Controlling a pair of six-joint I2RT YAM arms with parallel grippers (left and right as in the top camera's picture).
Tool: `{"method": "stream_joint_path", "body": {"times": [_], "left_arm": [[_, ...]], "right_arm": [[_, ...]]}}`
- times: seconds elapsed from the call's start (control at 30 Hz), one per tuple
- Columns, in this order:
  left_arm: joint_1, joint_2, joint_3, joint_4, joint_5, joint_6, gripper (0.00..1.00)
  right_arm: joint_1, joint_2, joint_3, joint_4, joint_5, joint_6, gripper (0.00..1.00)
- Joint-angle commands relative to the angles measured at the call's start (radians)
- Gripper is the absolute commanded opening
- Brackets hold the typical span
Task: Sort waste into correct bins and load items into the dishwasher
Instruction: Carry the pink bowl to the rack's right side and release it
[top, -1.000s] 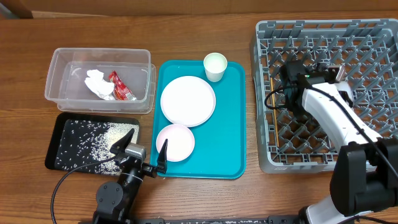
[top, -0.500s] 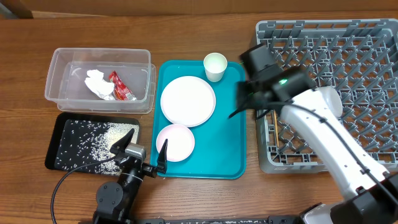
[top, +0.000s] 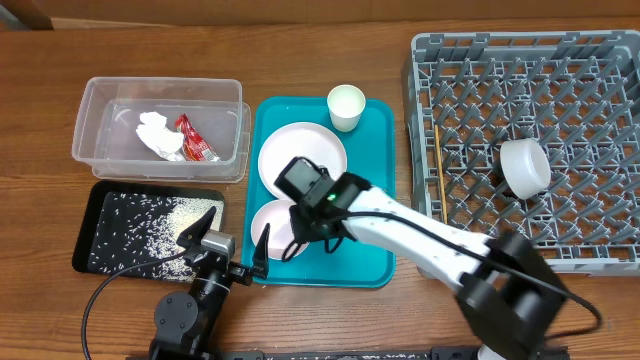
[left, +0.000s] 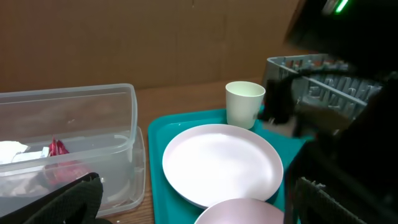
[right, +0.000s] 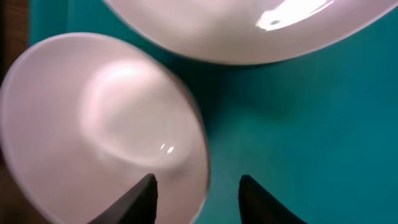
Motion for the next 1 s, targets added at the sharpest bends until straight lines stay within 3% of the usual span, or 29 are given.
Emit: {"method": "stream_joint_path", "body": {"times": [0.0, 0.03, 0.23, 0.53, 0.73, 0.97], "left_arm": [[0.005, -0.010, -0.003, -0.002, -0.007, -0.018, 1.00], [0.005, -0.010, -0.003, -0.002, -0.007, -0.018, 1.00], [0.005, -0.010, -0.003, -0.002, -0.007, -0.018, 1.00], [0.005, -0.010, -0.003, -0.002, -0.007, -0.018, 1.00], [0.005, -0.010, -0.003, -0.002, -0.007, -0.018, 1.00], [0.005, -0.010, -0.003, -0.002, -0.007, -0.018, 1.00]], "right_arm": [[-0.002, 0.047, -0.004, 0.001, 0.061, 0.046, 0.11], [-0.007, 0.050, -0.004, -0.008, 0.061, 0.044, 0.04], [-0.055, -0.091, 0.027, -0.116, 0.187, 0.044, 0.04], [-0.194, -0.539, 0.047, -0.267, 0.860, -0.004, 0.04], [-0.454, -0.642, 0.047, -0.340, 1.178, -0.028, 0.04], [-0.808, -0.551, 0.008, -0.306, 1.192, -0.027, 0.04]]}}
